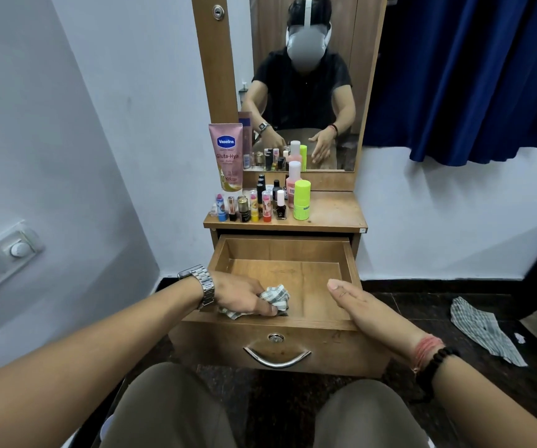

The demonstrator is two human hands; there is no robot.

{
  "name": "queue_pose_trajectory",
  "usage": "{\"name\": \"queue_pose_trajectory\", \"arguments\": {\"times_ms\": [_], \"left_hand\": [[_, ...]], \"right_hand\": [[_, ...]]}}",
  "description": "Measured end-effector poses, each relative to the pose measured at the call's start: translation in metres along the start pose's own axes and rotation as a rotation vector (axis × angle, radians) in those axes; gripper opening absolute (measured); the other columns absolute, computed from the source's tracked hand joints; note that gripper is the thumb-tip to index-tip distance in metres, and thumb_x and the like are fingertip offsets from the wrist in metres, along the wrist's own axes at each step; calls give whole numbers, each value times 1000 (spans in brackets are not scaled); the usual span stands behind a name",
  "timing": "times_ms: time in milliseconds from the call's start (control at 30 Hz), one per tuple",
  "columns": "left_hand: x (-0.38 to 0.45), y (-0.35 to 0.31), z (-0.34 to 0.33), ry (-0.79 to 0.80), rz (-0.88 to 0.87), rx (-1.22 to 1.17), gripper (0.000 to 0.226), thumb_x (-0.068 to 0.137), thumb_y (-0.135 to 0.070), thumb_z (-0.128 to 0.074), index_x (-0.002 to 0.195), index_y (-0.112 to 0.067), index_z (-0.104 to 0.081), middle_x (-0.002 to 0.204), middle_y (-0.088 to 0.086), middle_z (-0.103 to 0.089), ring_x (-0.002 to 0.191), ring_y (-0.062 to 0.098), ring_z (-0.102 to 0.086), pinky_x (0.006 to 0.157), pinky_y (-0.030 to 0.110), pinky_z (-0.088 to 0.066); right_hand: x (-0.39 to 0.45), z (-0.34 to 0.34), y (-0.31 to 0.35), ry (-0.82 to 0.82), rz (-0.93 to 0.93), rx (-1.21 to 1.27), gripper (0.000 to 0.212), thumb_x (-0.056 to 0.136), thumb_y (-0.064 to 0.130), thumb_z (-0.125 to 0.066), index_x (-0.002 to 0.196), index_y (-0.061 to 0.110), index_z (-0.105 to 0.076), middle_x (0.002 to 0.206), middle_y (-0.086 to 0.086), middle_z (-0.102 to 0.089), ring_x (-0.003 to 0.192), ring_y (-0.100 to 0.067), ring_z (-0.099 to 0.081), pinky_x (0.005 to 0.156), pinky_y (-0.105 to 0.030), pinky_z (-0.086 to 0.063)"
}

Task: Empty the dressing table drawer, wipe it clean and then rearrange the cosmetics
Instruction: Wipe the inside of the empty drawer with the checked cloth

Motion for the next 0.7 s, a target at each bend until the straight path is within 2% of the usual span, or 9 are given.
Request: {"name": "queue_pose_trajectory", "arguments": {"times_ms": [133,233,300,333,400,467,500,600,700], "left_hand": [[0,-8,4,-20,-30,-71,37,93,-56,-44,90,-21,-57,85,-4,-60,73,11,-54,64,23,-42],[1,-23,9,-73,-113,-267,30,95,-49,-45,88,-22,-57,85,-5,-63,70,10,-57,65,20,-46],[4,-36,11,-149,-157,-423,32,96,-46,-45,94,-18,-60,93,0,-68,75,15,-64,68,21,-52],[8,-41,11,-187,-170,-531,36,96,-45,-46,101,-13,-62,99,5,-71,82,20,-68,74,25,-54],[16,-52,9,-245,-204,-748,45,96,-45,-46,111,-6,-63,108,13,-71,95,27,-69,85,34,-55],[24,-66,3,-258,-270,-935,47,97,-45,-45,112,-6,-64,105,11,-72,93,24,-70,86,34,-55],[27,-74,-1,-242,-309,-1031,45,97,-46,-43,111,-9,-65,101,8,-73,87,18,-71,82,30,-56],[32,-95,-13,-140,-409,-1263,40,97,-50,-41,111,-21,-64,100,-5,-74,90,7,-70,76,22,-56],[31,-95,-23,-119,-485,-1363,51,85,-63,-44,118,-28,-61,114,-5,-70,108,8,-64,90,24,-52]], "right_hand": [[-1,-3,1,12,2,0,65,83,70,-33,138,38,-45,140,17,-48,130,-5,-44,104,-21,-27],[-1,-3,5,24,41,-9,65,78,73,-33,121,30,-57,128,13,-60,121,-7,-54,91,-15,-36],[-1,-3,9,-31,61,4,60,88,64,-37,137,31,-46,127,24,-49,120,1,-46,94,-16,-31],[1,-1,8,-88,57,33,64,92,58,-41,148,29,-32,127,23,-42,120,3,-39,97,-17,-27],[3,2,7,-232,59,104,74,93,52,-48,154,28,-14,127,23,-37,118,2,-35,98,-21,-25],[2,5,10,-340,89,162,78,91,48,-55,154,30,-12,119,36,-35,117,5,-35,98,-20,-27],[3,5,12,-350,126,186,77,91,45,-58,153,29,-15,124,39,-37,119,6,-39,101,-21,-30],[7,0,12,-279,238,243,66,92,30,-60,149,31,-27,139,21,-49,126,5,-47,110,-27,-35],[8,3,7,-225,267,325,74,83,22,-68,148,22,-32,141,14,-49,124,10,-47,106,-17,-38]]}}
Point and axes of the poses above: each hand's wrist, its own x-axis towards the middle knuckle, its own z-axis out of the back of the hand, y = z × x, the point moved 3 cm from there along x, towards the middle knuckle
